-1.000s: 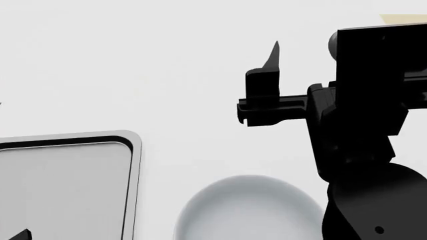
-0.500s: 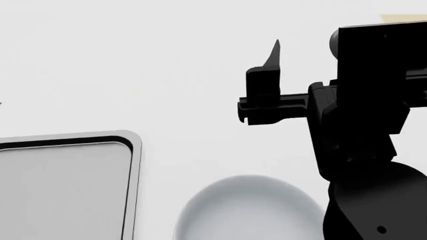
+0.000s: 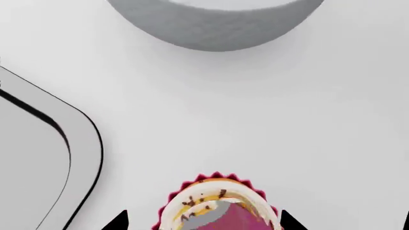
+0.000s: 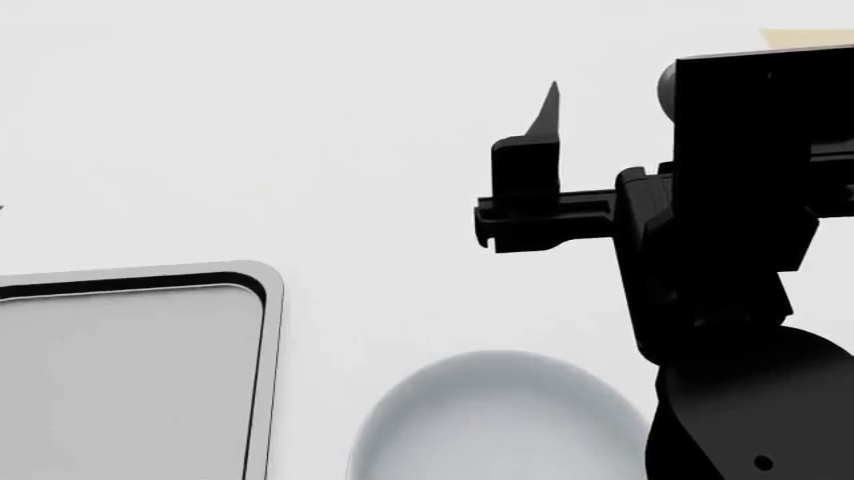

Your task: Move the fresh-baked cupcake off the tray onto the counter, and place the bowl used for mixing into the sink.

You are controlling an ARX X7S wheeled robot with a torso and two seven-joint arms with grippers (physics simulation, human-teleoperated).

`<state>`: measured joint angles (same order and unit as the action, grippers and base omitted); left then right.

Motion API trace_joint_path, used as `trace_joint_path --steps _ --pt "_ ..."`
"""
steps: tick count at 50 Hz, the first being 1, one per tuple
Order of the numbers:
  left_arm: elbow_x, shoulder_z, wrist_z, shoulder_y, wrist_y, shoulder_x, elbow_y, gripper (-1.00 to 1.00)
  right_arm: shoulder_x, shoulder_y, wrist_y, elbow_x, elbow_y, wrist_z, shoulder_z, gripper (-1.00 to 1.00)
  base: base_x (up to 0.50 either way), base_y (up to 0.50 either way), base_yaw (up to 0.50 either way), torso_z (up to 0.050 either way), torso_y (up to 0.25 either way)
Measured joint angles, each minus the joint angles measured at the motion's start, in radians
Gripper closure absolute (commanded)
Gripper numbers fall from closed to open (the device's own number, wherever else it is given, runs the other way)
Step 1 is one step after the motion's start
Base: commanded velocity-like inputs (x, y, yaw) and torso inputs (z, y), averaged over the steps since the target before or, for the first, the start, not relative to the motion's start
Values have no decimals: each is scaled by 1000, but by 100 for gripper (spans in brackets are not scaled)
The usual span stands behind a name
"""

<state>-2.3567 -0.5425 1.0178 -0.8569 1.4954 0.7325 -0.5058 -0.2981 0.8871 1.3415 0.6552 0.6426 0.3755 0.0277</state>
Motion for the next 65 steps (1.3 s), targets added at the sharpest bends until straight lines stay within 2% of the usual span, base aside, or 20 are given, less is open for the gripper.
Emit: trace_joint_path --steps 8,17,27,34,40,48,61,65 --pt "-65 -4 -14 -67 -45 4 -60 -100 -2 0 -2 5 -2 2 -2 -100 4 0 0 0 0" --pt "-179 -20 -3 -228 -118 18 -126 -100 -3 4 -1 13 -1 6 -3 -100 1 0 0 0 0" --pt "-339 -61 38 -533 -177 51 -153 -100 -4 8 2 20 2 13 -3 -100 0 0 0 0 0" --pt "-374 -73 85 -750 -199 59 -67 -100 -6 6 -1 25 4 16 -2 -100 2 0 0 0 0" --pt "-285 -51 138 -885 -197 63 68 -100 -8 7 -1 30 6 20 -2 -100 0 0 0 0 0" --pt "-97 18 180 -989 -207 72 215 -100 -11 8 -4 34 5 23 -5 -100 0 0 0 0 0" --pt "270 138 207 -1008 -243 104 265 -100 -10 38 37 57 18 49 26 -100 0 0 0 0 0" --pt "336 159 222 -1004 -259 114 261 -100 -9 80 97 141 21 111 76 -100 0 0 0 0 0"
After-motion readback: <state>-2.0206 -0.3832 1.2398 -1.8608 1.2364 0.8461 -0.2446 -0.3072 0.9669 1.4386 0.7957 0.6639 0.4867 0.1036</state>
